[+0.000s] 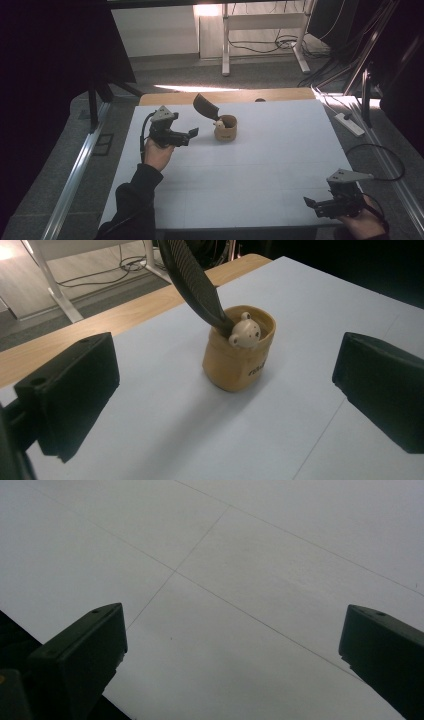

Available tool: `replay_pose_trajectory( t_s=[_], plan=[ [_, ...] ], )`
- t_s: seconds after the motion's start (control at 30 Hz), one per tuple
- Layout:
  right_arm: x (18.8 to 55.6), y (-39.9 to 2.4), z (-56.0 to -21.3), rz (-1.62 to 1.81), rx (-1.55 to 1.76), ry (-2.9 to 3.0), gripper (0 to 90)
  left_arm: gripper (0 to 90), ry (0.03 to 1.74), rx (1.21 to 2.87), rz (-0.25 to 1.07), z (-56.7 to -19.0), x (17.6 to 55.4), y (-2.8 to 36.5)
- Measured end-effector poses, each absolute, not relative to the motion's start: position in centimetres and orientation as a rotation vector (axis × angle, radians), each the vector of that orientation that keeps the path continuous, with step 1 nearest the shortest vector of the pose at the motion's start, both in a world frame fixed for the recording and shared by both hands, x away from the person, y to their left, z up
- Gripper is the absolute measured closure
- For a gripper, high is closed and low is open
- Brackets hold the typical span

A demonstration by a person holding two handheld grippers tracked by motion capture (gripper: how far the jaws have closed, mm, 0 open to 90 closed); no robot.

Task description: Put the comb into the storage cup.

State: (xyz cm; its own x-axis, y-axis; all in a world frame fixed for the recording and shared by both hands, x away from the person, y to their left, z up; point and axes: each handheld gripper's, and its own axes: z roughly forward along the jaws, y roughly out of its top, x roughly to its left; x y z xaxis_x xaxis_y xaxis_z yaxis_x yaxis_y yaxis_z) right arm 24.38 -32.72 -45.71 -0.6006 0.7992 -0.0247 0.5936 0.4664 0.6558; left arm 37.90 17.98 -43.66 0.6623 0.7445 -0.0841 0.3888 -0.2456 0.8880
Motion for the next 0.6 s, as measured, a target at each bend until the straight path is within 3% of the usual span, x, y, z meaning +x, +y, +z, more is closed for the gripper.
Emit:
replay_pose_trajectory(
  t_s=[0.6],
  plan=[
    [24.4,-32.8,-45.7,0.877,1.19,2.38,0.0,0.0,0.916,1.857,0.428,-44.0,36.4,18.8]
  ],
)
